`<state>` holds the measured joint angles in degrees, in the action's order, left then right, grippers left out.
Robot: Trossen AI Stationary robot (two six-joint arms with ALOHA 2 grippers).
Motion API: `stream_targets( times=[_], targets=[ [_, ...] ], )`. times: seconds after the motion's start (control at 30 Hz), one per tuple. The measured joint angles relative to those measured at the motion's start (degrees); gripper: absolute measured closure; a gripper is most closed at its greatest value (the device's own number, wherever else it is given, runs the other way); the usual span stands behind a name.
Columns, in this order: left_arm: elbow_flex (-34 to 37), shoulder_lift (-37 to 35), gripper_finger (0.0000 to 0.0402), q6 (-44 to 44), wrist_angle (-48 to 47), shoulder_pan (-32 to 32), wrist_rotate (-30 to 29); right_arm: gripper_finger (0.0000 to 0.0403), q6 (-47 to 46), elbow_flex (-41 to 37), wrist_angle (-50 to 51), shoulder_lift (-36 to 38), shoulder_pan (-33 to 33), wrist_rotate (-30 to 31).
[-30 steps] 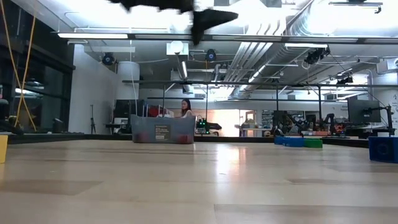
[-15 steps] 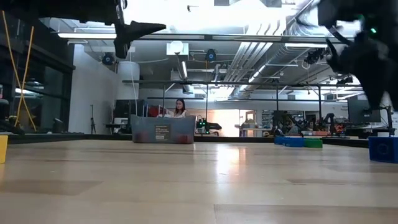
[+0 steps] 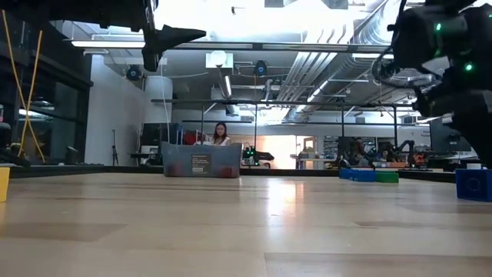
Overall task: Sort blocks by size
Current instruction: Put the orange game piece into the black bin
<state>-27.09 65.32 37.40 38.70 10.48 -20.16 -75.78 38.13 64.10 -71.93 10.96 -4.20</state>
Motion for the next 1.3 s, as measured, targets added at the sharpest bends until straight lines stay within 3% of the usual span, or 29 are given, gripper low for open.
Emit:
stream_targets(
  times=[0.37,0.63,0.97,1.07,1.3],
  targets=[
    [0.0,0.0,0.0156,0.5,0.0,0.0,0.4,0.0050,-2.4,0.0,-4.2,-10.1,-0.2,-1.1],
    [0.0,0.0,0.0156,3.0,1.9,0.0,2.8,0.0050,2.0,0.1,-10.1,-13.0,-0.2,-1.6],
    [0.0,-1.7,0.0156,2.2,3.3,0.0,4.4,0.0050,6.9,4.8,-18.9,-12.9,-0.2,6.6],
    [0.0,-1.7,0.0156,1.5,3.2,0.0,4.4,0.0050,9.9,8.1,-14.9,-12.9,-0.2,9.2],
    [0.0,-1.7,0.0156,1.5,3.2,0.0,4.4,0.0050,18.2,16.2,5.5,-12.9,3.1,11.2]
  ],
)
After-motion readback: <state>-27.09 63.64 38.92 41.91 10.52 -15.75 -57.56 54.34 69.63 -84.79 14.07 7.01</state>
